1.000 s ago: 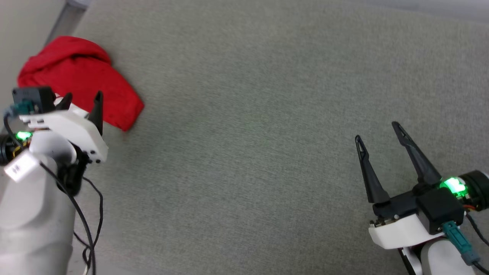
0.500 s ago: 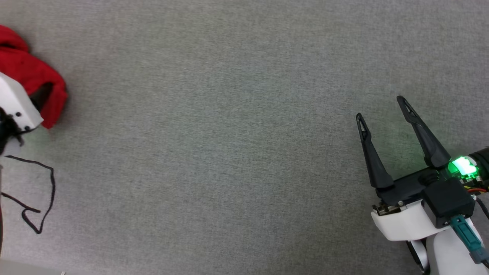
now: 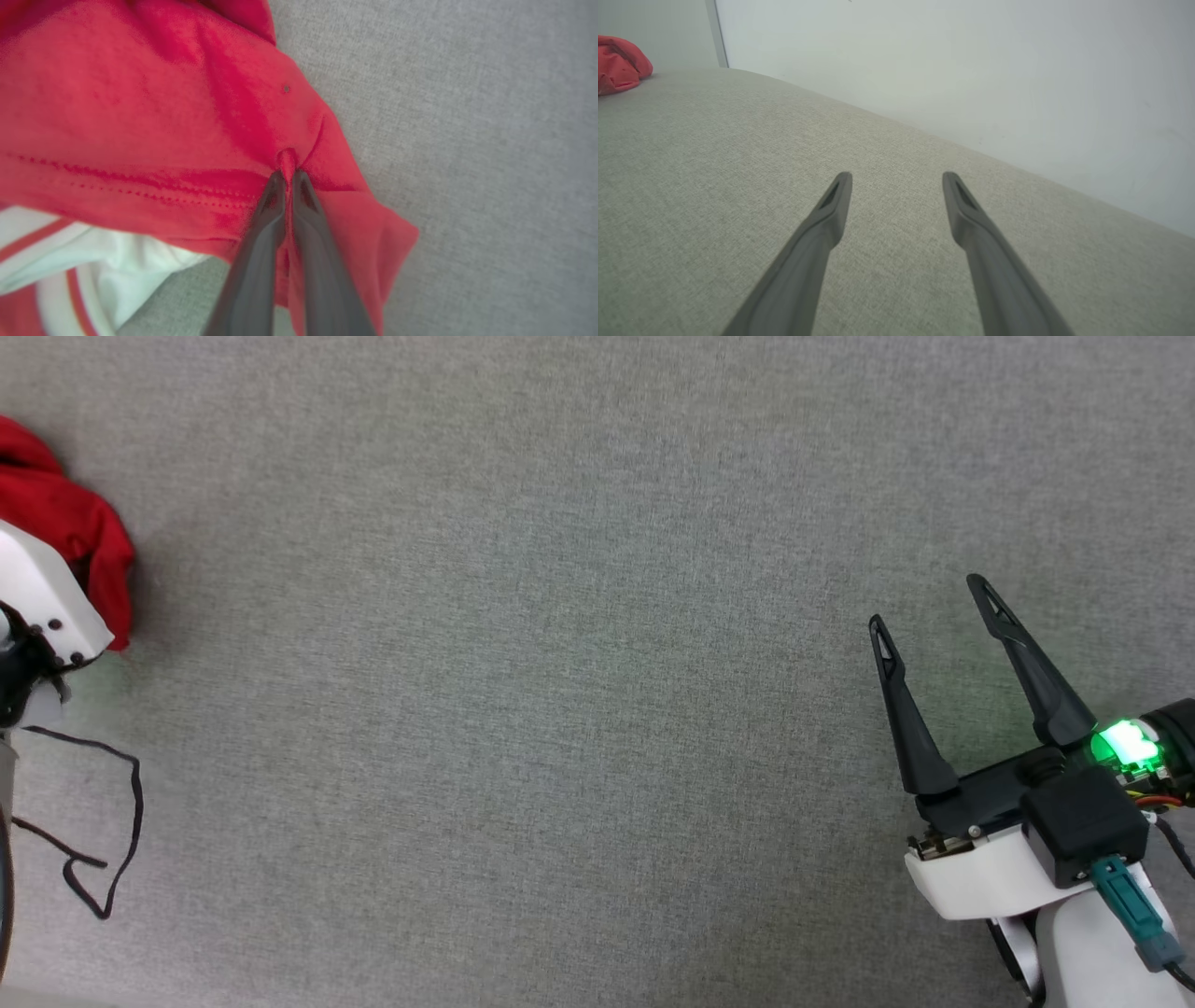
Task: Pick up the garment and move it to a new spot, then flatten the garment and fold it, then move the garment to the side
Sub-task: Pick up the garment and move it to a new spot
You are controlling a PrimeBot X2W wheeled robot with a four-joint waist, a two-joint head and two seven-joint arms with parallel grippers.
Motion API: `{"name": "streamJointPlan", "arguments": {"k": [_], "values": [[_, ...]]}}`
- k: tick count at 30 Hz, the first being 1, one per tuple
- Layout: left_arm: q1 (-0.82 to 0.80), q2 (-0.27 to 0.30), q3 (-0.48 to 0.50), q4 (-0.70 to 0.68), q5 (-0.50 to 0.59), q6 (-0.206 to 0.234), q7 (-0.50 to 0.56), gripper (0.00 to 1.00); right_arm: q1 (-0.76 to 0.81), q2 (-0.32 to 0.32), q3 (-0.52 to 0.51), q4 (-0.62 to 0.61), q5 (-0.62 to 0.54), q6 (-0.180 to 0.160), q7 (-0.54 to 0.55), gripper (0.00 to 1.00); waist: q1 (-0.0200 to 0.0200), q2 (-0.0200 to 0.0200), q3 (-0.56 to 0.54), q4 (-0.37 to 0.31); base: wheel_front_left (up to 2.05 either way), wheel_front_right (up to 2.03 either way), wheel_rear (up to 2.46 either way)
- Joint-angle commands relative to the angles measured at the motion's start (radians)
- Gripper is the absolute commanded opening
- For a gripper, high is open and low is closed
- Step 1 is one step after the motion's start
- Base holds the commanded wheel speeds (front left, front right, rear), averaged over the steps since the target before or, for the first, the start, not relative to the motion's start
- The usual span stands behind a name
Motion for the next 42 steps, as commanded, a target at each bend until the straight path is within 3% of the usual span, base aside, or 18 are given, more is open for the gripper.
{"name": "streamJointPlan", "arguments": {"k": [1, 4, 11, 19, 22, 28, 36, 39, 40, 42], "values": [[0.029, -0.006, -0.012, 0.006, -0.005, -0.001, -0.019, 0.00, -0.010, 0.006, 0.001, 0.007, 0.000, -0.001, -0.002, 1.00, -0.0001, 0.0000, -0.034, 0.003, 0.00, 0.00, 0.00], [0.014, 0.040, -0.048, -0.018, 0.052, -0.001, -0.125, 0.00, 0.002, 0.016, 0.002, 0.026, 0.006, -0.001, -0.002, 1.00, -0.0001, 0.0000, -0.093, 0.000, 0.00, 0.00, 0.00], [-0.032, 0.051, -0.087, -0.081, 0.111, 0.000, -0.319, 0.00, 0.045, 0.044, -0.012, 0.066, 0.033, -0.001, -0.002, 1.00, -0.0001, 0.0000, -0.243, -0.009, 0.00, 0.00, 0.00], [-0.109, 0.022, -0.158, -0.241, 0.201, 0.009, -0.389, 0.00, 0.090, 0.064, -0.039, 0.092, 0.056, -0.001, -0.002, 1.00, -0.0001, 0.0000, -0.369, -0.049, 0.00, 0.00, 0.00], [-0.146, 0.005, -0.177, -0.316, 0.234, 0.033, -0.411, 0.00, 0.101, 0.066, -0.053, 0.092, 0.072, -0.001, -0.002, 1.00, -0.0001, 0.0000, -0.395, -0.081, 0.00, 0.00, 0.00], [-0.203, -0.058, -0.208, -0.425, 0.262, 0.060, -0.447, 0.00, 0.117, 0.066, -0.083, 0.104, 0.120, -0.001, -0.002, 1.00, -0.0001, 0.0000, -0.441, -0.165, 0.00, 0.00, 0.00], [-0.248, -0.172, -0.262, -0.477, 0.286, 0.075, -0.510, 0.00, 0.098, 0.066, -0.270, 0.133, 0.164, -0.001, -0.002, 1.00, -0.0001, 0.0000, -0.436, -0.274, 0.00, 0.00, 0.00], [-0.197, -0.226, -0.299, -0.483, 0.274, 0.066, -0.527, 0.00, 0.092, 0.066, -0.297, 0.139, 0.174, -0.001, -0.002, 1.00, -0.0001, 0.0000, -0.424, -0.302, 0.00, 0.00, 0.00], [-0.120, -0.266, -0.352, -0.482, 0.267, 0.052, -0.533, 0.00, 0.090, 0.066, -0.313, 0.147, 0.184, -0.001, -0.002, 1.00, -0.0001, 0.0000, -0.412, -0.320, 0.00, 0.00, 0.00], [-0.047, -0.287, -0.384, -0.476, 0.255, 0.048, -0.537, 0.00, 0.088, 0.066, -0.313, 0.149, 0.185, -0.001, -0.002, 1.00, -0.0001, 0.0000, -0.406, -0.326, 0.00, 0.00, 0.00]]}}
